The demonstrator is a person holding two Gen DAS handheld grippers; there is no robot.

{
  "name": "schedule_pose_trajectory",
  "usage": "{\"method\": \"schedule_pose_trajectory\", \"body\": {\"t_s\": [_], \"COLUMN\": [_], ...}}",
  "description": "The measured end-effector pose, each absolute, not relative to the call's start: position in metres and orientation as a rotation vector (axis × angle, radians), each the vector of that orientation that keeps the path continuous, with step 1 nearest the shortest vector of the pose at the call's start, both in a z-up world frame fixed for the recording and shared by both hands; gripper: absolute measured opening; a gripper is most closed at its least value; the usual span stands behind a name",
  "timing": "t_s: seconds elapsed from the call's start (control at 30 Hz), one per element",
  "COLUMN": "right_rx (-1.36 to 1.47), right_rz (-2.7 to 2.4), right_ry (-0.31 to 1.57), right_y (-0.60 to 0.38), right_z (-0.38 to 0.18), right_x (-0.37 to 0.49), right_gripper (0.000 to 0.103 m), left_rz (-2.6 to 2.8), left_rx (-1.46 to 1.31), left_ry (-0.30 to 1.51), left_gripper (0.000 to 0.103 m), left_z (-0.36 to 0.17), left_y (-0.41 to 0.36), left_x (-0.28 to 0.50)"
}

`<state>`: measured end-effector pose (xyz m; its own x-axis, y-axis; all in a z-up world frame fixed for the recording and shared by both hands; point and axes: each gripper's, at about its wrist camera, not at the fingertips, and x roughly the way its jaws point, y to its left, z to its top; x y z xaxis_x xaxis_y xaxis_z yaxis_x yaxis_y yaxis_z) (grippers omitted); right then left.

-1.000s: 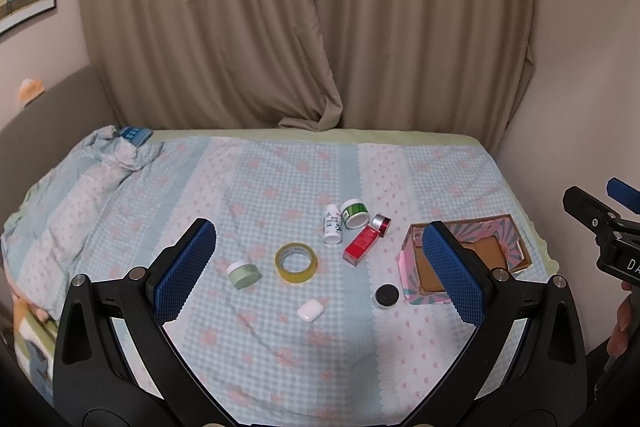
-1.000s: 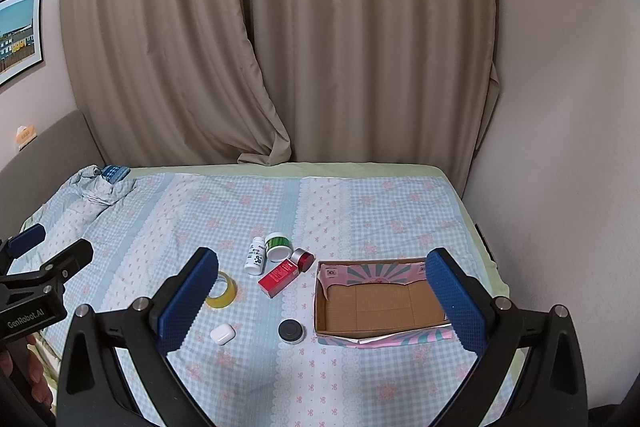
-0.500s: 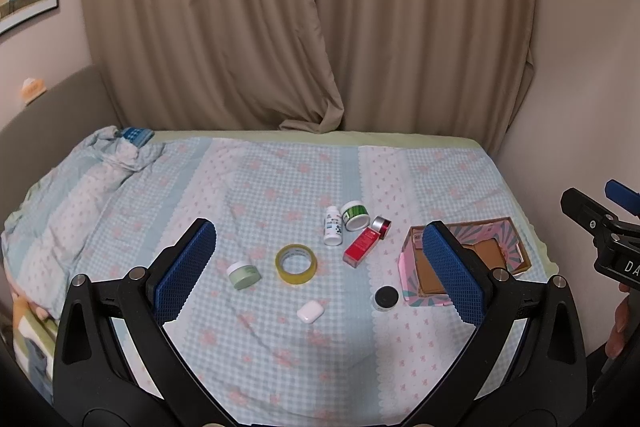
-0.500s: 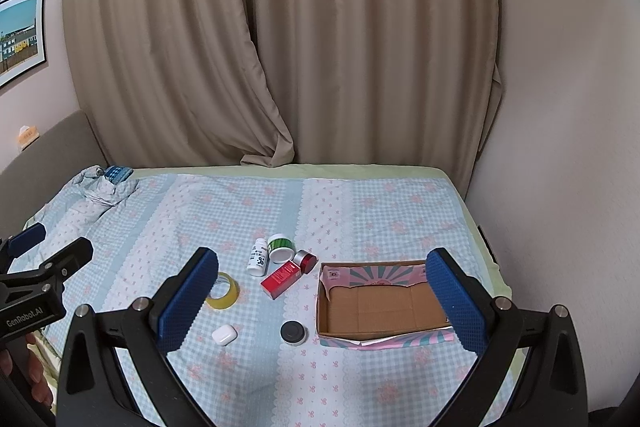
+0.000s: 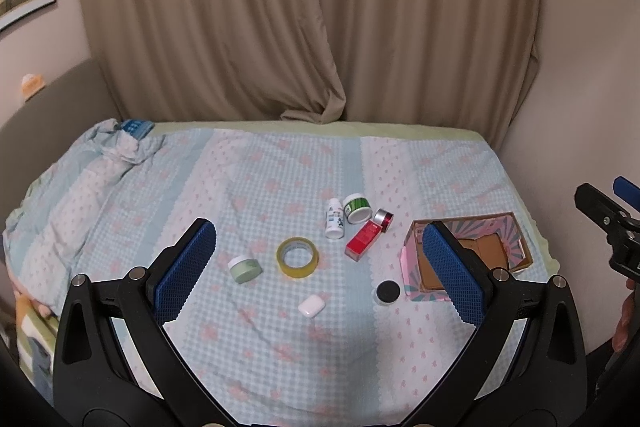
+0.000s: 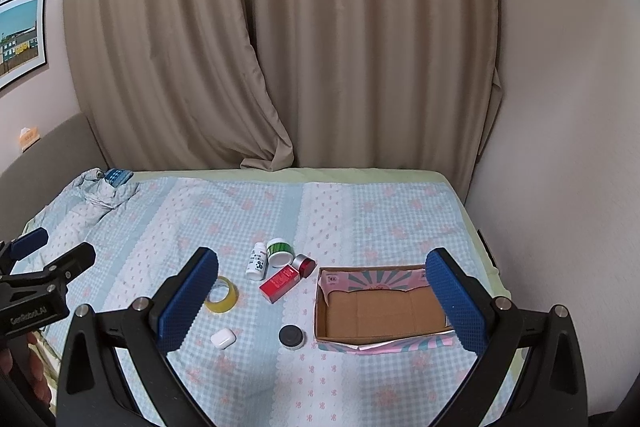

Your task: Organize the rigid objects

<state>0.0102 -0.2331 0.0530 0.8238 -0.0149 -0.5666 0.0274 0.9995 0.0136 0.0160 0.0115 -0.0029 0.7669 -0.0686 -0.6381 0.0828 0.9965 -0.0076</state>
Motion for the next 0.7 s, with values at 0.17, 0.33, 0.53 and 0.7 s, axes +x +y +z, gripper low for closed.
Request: {"method": "schedule_pose_trajectory", "body": {"t_s": [0.17,0.33,0.53,0.7], "right_rx": [0.048,0.106,0.175,0.223], "right_rz": [-0.013,0.001,-0.041,-0.117], "right_ry": [0.620,0.672,0.758,0.816], "right_y": [-0.241,-0.238,-0.213,-0.189], "right_z": [0.046,0.024,-0.009,-0.036], "right_x": [0.020,0.044,0.087,0.124], "right_gripper": [0.103,0.103,0.103,0.103], "left_rz": [-0.081,-0.082,-0.173,-0.278], "left_rx": [0.019,0.053,0.061,0.081], "left_ry": [0.746,0.809,0.917,0.996], "left_gripper": [0.102,0.102,0.102,0.102], "left_z": [-0.014,-0.034,-0.073,-0.115], "left_y": [0.017,0.030,0.050,0.058], "left_x": [0.047,0.087,0.160,0.236]}}
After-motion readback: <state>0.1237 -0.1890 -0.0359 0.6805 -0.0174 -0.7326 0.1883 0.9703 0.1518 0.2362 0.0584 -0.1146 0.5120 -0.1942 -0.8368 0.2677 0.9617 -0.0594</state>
